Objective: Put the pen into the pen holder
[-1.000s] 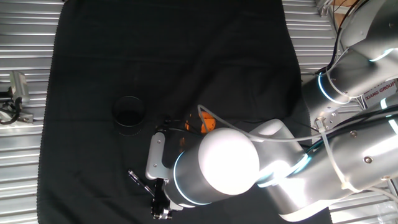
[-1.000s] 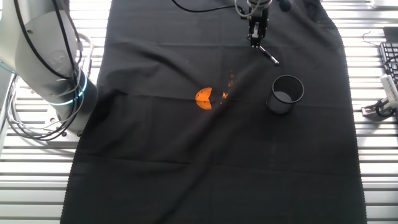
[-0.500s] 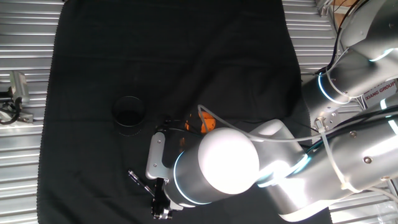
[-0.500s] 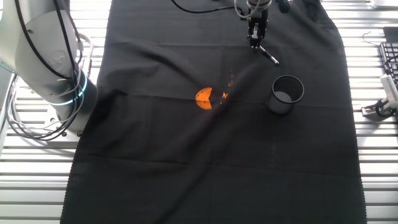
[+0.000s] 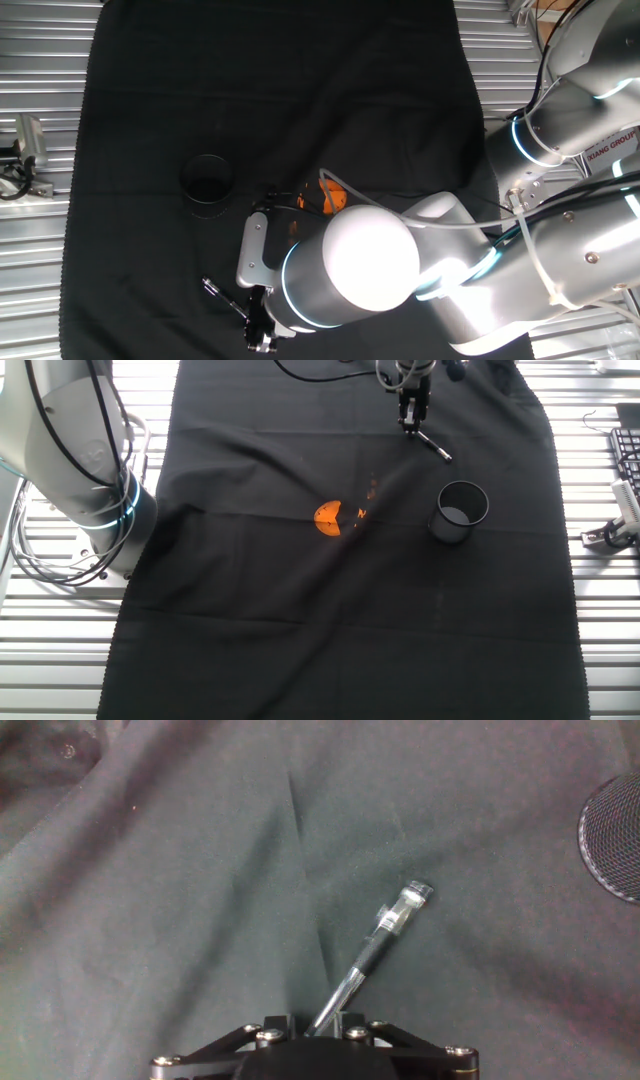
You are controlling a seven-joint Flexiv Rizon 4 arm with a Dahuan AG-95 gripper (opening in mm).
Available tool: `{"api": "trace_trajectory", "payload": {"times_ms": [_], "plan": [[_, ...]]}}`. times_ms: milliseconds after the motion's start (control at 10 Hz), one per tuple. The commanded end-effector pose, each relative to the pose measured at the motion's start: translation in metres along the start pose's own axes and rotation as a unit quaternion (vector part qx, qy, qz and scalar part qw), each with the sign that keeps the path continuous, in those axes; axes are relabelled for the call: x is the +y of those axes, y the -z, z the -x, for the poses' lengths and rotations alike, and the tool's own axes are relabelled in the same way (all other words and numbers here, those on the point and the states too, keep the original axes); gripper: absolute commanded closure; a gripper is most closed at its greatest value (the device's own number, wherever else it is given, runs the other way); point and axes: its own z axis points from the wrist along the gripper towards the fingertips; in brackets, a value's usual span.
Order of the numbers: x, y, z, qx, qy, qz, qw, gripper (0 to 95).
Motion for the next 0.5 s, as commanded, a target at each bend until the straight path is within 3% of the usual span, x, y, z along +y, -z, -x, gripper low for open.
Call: {"api": "trace_trajectory", "payload": {"times_ms": [100,500], "plan": [[0.0000,-0.0005,-0.0003,0.001,0.000,0.000,1.0000,76.0],[0.0003,-0.0035,-0.0009,-0.001,-0.001,0.001,1.0000,76.0]]}}
